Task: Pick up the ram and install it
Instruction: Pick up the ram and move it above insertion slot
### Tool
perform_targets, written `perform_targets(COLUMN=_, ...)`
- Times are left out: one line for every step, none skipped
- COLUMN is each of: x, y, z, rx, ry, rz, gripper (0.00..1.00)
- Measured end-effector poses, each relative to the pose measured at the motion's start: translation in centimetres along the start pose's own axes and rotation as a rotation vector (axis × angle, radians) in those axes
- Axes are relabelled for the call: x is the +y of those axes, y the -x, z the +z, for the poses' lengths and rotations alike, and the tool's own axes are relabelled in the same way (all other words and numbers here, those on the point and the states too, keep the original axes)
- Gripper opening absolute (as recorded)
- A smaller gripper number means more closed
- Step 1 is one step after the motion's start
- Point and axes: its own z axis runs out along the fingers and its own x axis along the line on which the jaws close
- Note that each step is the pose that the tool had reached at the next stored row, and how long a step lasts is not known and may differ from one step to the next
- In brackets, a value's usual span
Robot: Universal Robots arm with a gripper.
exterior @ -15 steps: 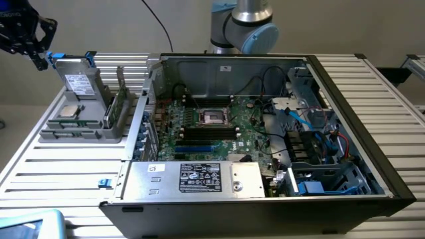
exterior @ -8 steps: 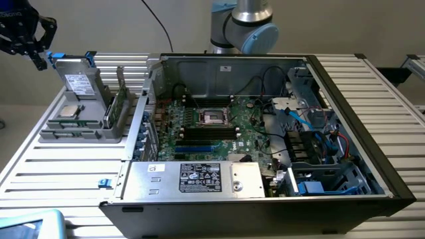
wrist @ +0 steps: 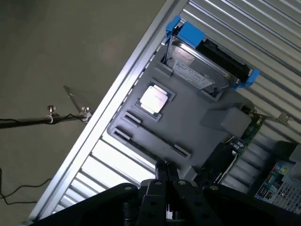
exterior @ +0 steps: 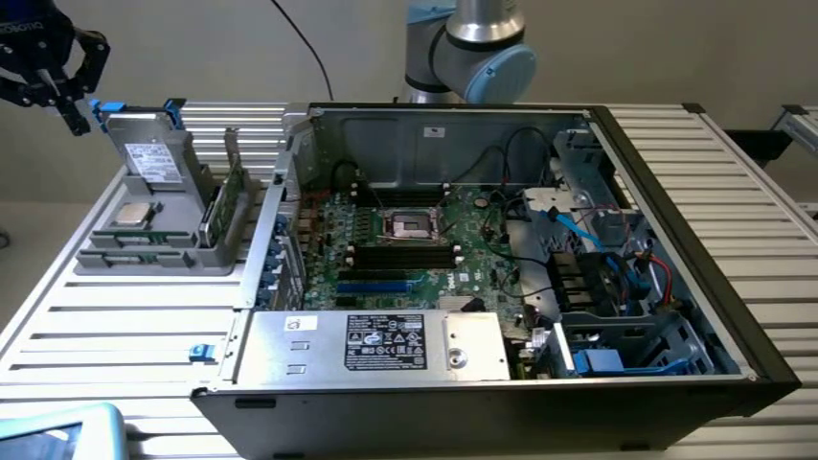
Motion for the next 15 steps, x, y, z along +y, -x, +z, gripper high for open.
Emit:
perform_targets(x=0.00, y=0.00, z=0.00, rx=0.0010, ry=0.0004, rz=-0.020, gripper=0.11)
perform_targets(x=0.00, y=0.00, z=0.00, rx=0.0020, ry=0.0008, rz=-0.038, gripper=0.11)
perform_targets(x=0.00, y=0.00, z=0.00, rx=0.0029, ry=0.0011, rz=-0.056, gripper=0.11)
perform_targets(x=0.00, y=0.00, z=0.00, rx=0.0038, ry=0.0013, rz=-0.074, gripper=0.11)
perform_targets(x=0.00, y=0.00, z=0.00, rx=0.0048, ry=0.0015, rz=-0.091, gripper=0.11)
perform_targets(x=0.00, y=0.00, z=0.00, rx=0.0058, ry=0.0018, rz=-0.110, gripper=0.11)
perform_targets(x=0.00, y=0.00, z=0.00, rx=0.0069, ry=0.0018, rz=-0.128, gripper=0.11)
perform_targets(x=0.00, y=0.00, z=0.00, rx=0.0080, ry=0.0019, rz=-0.147, gripper=0.11)
perform_targets(x=-0.01, y=0.00, z=0.00, rx=0.0093, ry=0.0018, rz=-0.165, gripper=0.11)
perform_targets(x=-0.01, y=0.00, z=0.00, rx=0.0104, ry=0.0018, rz=-0.183, gripper=0.11)
perform_targets(x=-0.01, y=0.00, z=0.00, rx=0.0117, ry=0.0017, rz=-0.201, gripper=0.11)
perform_targets(x=0.00, y=0.00, z=-0.01, rx=0.0129, ry=0.0017, rz=-0.218, gripper=0.11)
perform_targets(x=0.00, y=0.00, z=-0.01, rx=0.0142, ry=0.0016, rz=-0.238, gripper=0.11)
perform_targets(x=0.00, y=0.00, z=-0.01, rx=0.0154, ry=0.0015, rz=-0.256, gripper=0.11)
perform_targets(x=0.00, y=0.00, z=0.00, rx=0.0165, ry=0.0014, rz=-0.273, gripper=0.11)
